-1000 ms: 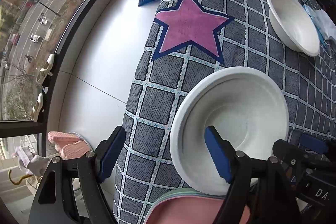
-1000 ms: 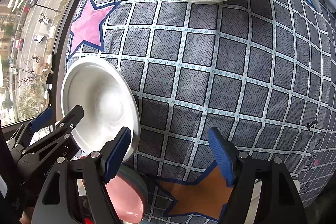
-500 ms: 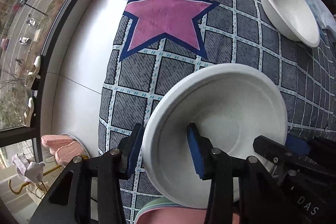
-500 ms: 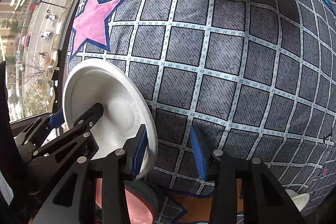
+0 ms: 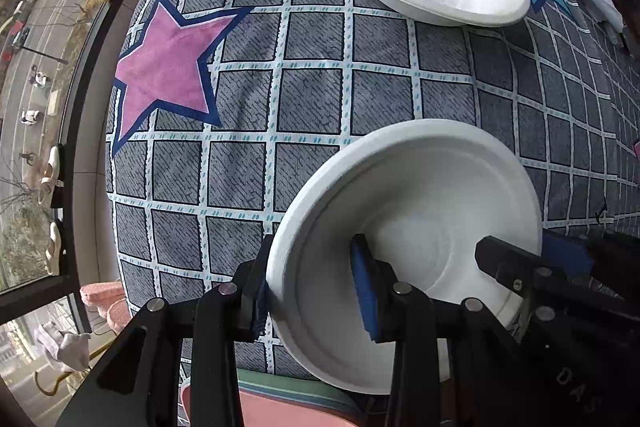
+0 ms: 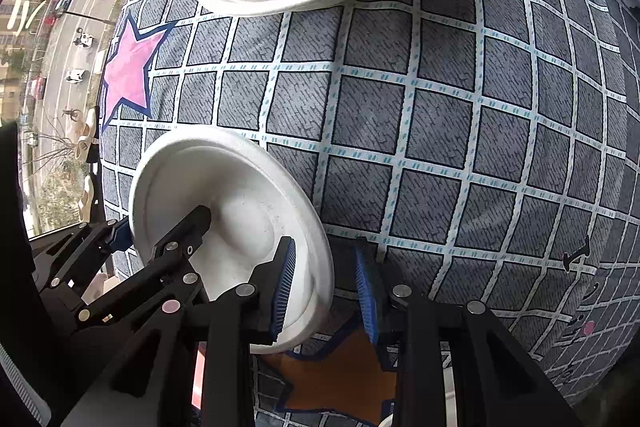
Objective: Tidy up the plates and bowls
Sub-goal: 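Lift and carry the second white bowl with both grippers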
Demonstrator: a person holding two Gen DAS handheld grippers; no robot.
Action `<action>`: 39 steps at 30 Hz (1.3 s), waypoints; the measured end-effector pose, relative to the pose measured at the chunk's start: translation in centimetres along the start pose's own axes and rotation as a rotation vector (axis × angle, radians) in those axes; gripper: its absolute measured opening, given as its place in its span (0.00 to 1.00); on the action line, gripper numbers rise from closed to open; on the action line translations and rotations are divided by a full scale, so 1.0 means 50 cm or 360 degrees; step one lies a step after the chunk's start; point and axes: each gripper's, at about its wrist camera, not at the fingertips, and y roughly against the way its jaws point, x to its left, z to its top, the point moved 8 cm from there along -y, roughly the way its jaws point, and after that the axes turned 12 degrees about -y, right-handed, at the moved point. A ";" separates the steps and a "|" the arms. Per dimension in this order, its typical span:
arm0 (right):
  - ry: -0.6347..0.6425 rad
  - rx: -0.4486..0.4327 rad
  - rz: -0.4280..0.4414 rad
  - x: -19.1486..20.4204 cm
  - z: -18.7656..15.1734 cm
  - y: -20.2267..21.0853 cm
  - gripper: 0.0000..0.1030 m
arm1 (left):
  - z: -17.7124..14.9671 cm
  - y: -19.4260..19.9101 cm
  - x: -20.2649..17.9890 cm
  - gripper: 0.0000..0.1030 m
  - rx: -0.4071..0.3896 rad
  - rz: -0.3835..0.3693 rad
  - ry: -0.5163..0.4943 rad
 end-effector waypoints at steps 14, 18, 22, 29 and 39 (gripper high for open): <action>-0.0162 -0.0008 0.0001 -0.174 0.026 0.027 0.32 | 0.085 0.025 -0.190 0.41 -0.0012 0.0034 -0.0190; -0.0202 -0.0020 0.0003 -0.219 0.036 0.038 0.32 | 0.117 0.028 -0.249 0.41 -0.0008 0.0036 -0.0223; -0.0245 -0.0032 0.0004 -0.264 0.045 0.048 0.32 | 0.149 0.030 -0.319 0.42 0.0000 0.0014 -0.0252; -0.0327 -0.0053 -0.0006 -0.341 0.047 0.063 0.32 | 0.198 0.039 -0.476 0.42 -0.0016 0.0002 -0.0346; -0.0433 -0.0075 0.0026 -0.505 0.050 0.128 0.32 | 0.258 0.057 -0.647 0.44 -0.0036 0.0008 -0.0441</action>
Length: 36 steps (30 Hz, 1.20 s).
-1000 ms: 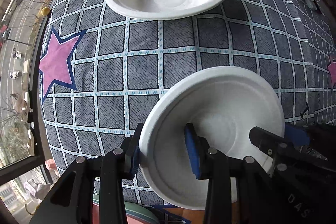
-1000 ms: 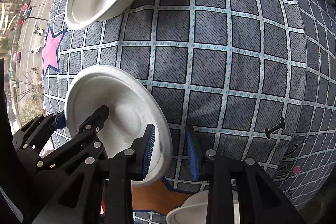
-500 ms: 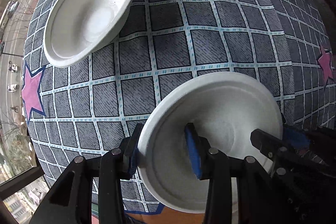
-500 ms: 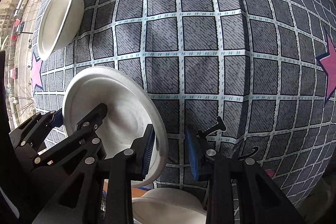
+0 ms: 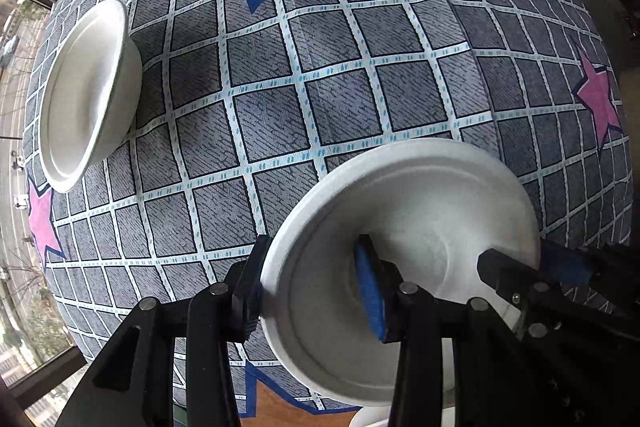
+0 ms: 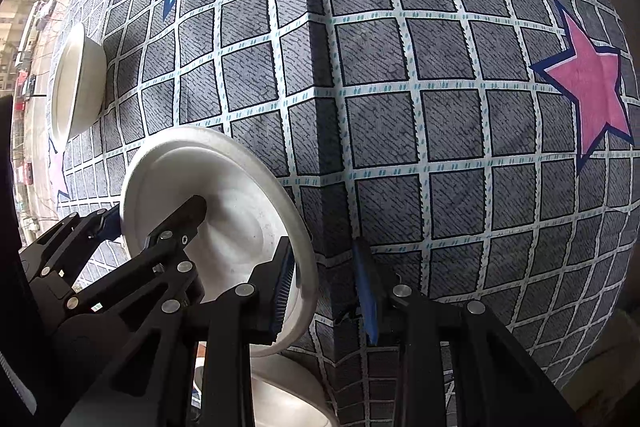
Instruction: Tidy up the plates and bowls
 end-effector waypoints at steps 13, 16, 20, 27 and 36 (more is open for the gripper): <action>-0.0034 -0.0013 0.0002 -0.017 -0.082 -0.025 0.42 | 0.010 0.000 -0.002 0.72 -0.0038 0.0031 0.0045; 0.0004 -0.0028 -0.0023 -0.005 -0.101 -0.034 0.42 | 0.008 0.002 0.002 0.66 -0.0043 0.0010 0.0048; -0.0014 0.0007 0.0017 0.009 -0.126 -0.046 0.33 | -0.031 -0.008 -0.008 0.38 -0.0049 -0.0096 0.0016; -0.0029 -0.0009 0.0024 0.087 -0.171 -0.055 0.30 | -0.084 0.004 -0.041 0.33 -0.0037 -0.0129 0.0025; -0.0016 -0.0053 0.0062 0.099 -0.197 -0.003 0.30 | -0.107 0.101 0.018 0.32 -0.0106 -0.0126 0.0033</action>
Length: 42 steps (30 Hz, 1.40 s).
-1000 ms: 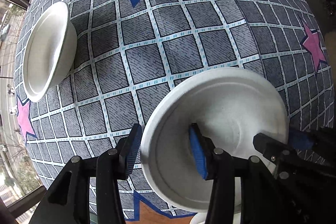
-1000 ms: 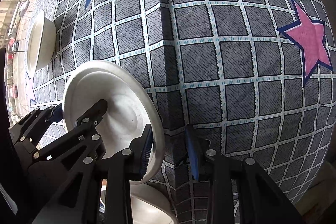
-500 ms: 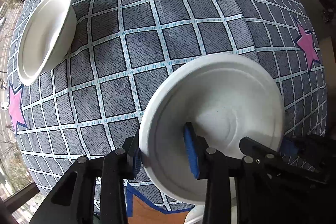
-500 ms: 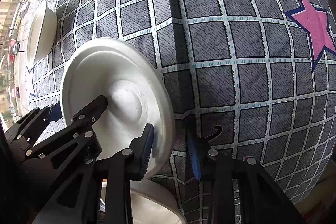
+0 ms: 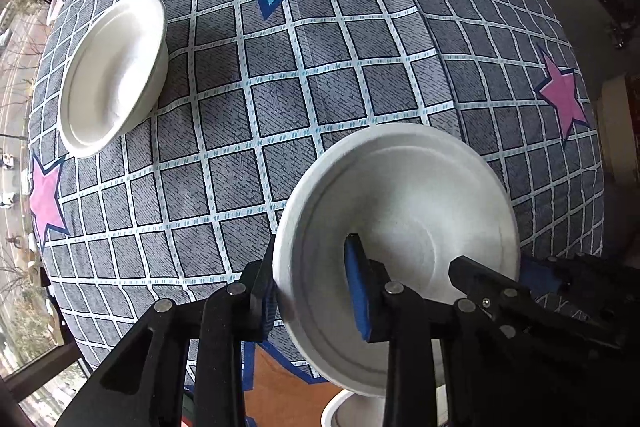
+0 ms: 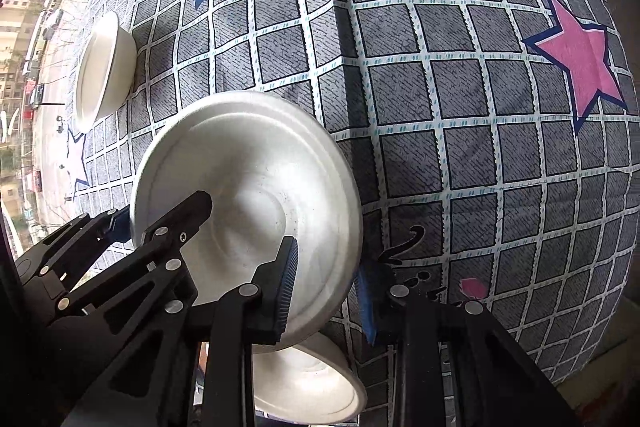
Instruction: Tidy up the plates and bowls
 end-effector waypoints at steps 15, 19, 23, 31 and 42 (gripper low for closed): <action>0.0010 -0.0044 -0.0007 0.011 -0.105 0.071 0.30 | -0.111 0.140 -0.041 0.32 -0.0070 0.0007 -0.0119; -0.0006 -0.0044 -0.0014 0.002 -0.134 0.072 0.30 | -0.141 0.142 -0.057 0.32 -0.0072 0.0000 -0.0159; -0.0018 -0.0031 -0.0019 -0.021 -0.166 0.072 0.30 | -0.192 0.139 -0.066 0.32 -0.0060 -0.0007 -0.0198; -0.0031 0.0024 -0.0053 -0.047 -0.249 0.046 0.30 | -0.242 0.071 -0.064 0.32 0.0008 -0.0037 -0.0257; -0.0036 0.0021 -0.0165 -0.085 -0.291 0.023 0.33 | -0.275 0.063 -0.042 0.78 0.0024 0.0005 -0.0259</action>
